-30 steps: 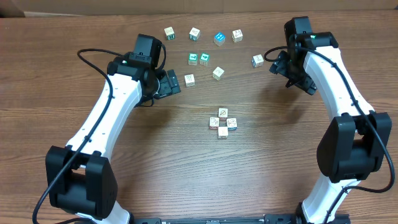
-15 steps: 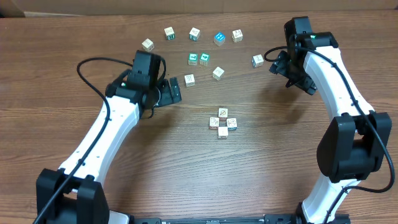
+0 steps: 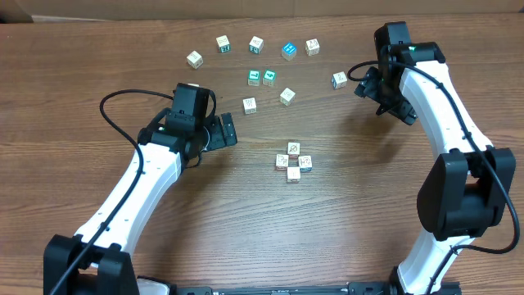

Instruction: Form a circle

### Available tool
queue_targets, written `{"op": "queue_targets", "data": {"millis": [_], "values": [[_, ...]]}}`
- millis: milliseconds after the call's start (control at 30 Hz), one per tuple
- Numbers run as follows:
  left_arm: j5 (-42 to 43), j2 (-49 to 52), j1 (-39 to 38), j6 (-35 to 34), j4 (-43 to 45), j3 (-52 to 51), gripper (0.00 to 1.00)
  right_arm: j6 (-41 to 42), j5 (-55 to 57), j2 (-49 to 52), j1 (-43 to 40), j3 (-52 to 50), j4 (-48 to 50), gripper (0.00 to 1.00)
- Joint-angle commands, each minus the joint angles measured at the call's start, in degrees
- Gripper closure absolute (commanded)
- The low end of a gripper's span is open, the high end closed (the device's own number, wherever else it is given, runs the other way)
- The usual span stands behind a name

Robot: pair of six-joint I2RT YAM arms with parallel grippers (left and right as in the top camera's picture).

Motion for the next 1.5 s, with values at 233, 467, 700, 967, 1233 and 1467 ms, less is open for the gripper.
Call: {"op": "queue_targets", "data": {"millis": [233,467,700,967,1233,1467], "values": [[-0.7,-6.1,-0.1,6.9,0.2,-0.6,0.01,0.2,0.4,-1.7,0.1,1.0,0.2,0.00],[-0.6,-9.0,-0.1,8.6,0.5,-2.2,0.01,0.2,0.4,-1.7,0.1,1.0,0.2,0.00],[-0.5,-11.4,-0.1,8.5,5.7,-6.8,0.00,0.2,0.4,-1.7,0.1,1.0,0.2,0.00],[-0.3,-15.0,0.0,8.6,12.5,-14.8,0.00,0.2,0.4,-1.7,0.1,1.0,0.2,0.00],[-0.1,-16.6,0.0,8.6,15.4,-17.7,0.00,0.2,0.4,-1.7,0.1,1.0,0.2,0.00],[5.7,-16.8,0.0,16.6,18.2,-17.9,0.01,0.2,0.4,-1.7,0.1,1.0,0.2,0.00]]}}
